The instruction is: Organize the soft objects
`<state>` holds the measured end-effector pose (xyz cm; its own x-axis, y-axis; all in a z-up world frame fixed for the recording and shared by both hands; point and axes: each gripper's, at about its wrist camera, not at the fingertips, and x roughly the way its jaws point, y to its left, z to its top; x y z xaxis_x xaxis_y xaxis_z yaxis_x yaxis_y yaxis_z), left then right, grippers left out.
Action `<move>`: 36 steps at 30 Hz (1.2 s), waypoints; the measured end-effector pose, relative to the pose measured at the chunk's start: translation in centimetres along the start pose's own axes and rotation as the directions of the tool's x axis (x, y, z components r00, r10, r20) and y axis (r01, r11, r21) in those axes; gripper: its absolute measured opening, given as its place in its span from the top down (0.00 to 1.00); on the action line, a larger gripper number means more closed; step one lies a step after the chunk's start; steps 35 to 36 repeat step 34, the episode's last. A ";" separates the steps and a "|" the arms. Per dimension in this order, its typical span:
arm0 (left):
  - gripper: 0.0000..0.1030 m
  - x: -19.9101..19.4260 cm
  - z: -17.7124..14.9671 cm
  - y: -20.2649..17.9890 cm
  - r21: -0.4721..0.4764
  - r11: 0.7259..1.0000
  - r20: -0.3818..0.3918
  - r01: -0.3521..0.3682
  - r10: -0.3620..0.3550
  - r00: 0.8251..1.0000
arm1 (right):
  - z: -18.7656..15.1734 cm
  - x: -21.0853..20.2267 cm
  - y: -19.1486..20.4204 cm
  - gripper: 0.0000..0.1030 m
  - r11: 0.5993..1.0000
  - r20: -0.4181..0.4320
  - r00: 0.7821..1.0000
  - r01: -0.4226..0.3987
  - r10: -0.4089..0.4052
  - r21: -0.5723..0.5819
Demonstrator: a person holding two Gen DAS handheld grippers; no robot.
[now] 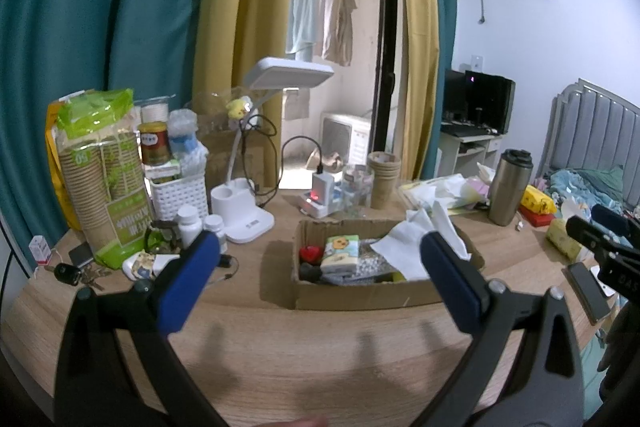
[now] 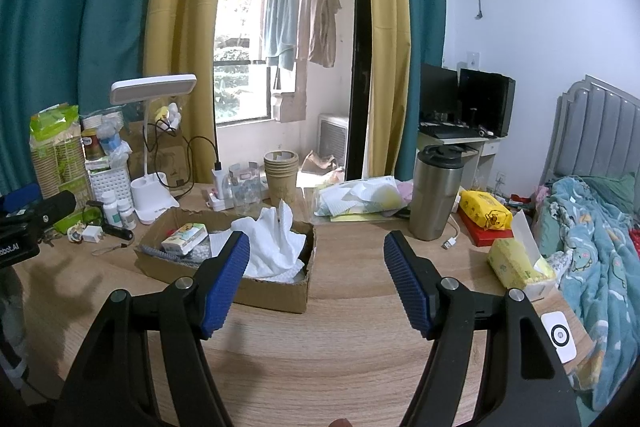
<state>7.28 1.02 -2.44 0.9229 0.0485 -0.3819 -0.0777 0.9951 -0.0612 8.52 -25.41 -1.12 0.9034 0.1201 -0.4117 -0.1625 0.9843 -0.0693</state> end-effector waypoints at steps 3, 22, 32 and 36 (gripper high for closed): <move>0.02 0.0 0.0 0.0 0.000 1.000 0.001 0.000 0.000 1.000 | 0.0 0.0 0.0 0.29 1.000 -0.001 1.000 0.000 0.000 0.000; 0.02 0.0 0.1 -0.1 0.000 1.000 -0.004 0.004 -0.004 1.000 | 0.0 0.0 0.0 0.29 1.000 -0.001 1.000 0.000 0.000 0.000; 0.02 0.1 0.2 -0.1 0.001 1.000 -0.006 0.001 -0.001 1.000 | 0.1 0.0 0.0 0.29 1.000 -0.004 1.000 -0.003 0.003 -0.002; 0.02 0.4 0.3 -0.2 -0.006 1.000 -0.017 0.014 -0.014 1.000 | 0.1 0.0 0.0 0.29 1.000 -0.004 1.000 -0.002 0.002 0.000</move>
